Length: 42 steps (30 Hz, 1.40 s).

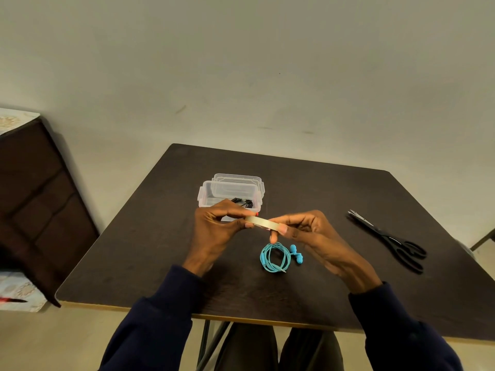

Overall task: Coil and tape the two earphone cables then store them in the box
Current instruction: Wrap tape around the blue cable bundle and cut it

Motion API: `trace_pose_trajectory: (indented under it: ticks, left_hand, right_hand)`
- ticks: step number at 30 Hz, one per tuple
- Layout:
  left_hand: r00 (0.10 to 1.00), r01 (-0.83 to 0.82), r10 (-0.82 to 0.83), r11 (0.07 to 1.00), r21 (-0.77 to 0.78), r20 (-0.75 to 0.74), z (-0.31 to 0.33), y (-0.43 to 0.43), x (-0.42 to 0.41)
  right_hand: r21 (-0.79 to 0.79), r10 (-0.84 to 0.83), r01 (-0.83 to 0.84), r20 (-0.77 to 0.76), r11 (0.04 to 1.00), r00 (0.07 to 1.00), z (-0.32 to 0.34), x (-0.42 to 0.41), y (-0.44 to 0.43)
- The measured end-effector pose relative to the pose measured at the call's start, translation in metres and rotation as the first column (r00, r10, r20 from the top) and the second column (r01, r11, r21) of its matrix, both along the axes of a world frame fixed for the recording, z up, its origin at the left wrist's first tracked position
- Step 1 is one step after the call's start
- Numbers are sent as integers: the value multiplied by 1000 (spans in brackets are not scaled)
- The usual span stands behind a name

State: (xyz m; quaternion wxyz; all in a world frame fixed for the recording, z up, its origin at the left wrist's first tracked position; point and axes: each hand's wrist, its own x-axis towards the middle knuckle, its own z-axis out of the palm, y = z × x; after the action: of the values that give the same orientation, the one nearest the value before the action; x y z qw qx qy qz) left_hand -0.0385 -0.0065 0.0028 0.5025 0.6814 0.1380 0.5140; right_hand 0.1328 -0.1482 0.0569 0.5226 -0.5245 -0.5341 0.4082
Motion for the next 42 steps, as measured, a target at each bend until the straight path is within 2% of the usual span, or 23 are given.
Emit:
trace_pose_trajectory:
  ticks: [4, 7, 13, 15, 17, 26, 32, 42]
  left_hand:
    - [998, 52, -49, 996, -66, 41, -4, 1, 0]
    - [998, 59, -58, 995, -77, 12, -6, 3, 0]
    - [983, 88, -61, 984, 154, -174, 8, -7, 1]
    - [972, 48, 13, 966, 255, -233, 10, -12, 4]
    - [971, -14, 86, 952, 304, -225, 11, -14, 4]
    - [988, -45, 66, 989, 144, -140, 10, -14, -1]
    - [993, -26, 38, 993, 115, -108, 8, -12, 0]
    - [997, -10, 15, 997, 72, -73, 2, -6, 1]
  right_hand:
    - [-15, 30, -30, 22, 999, 999, 0, 2, -1]
    - [-8, 8, -8, 24, 1000, 1000, 2, 0, -1]
    - [20, -154, 153, 104, 988, 983, -6, 1, 1]
    - [32, -170, 168, 120, 985, 978, -8, -1, 1]
    - [30, -167, 165, 144, 986, 975, -10, -3, 3]
    - [13, -111, 111, 118, 994, 987, -9, -2, 4]
    - [3, -55, 56, 163, 998, 985, -7, 1, 2]
    - [-26, -34, 38, 130, 999, 991, -5, 0, 2]
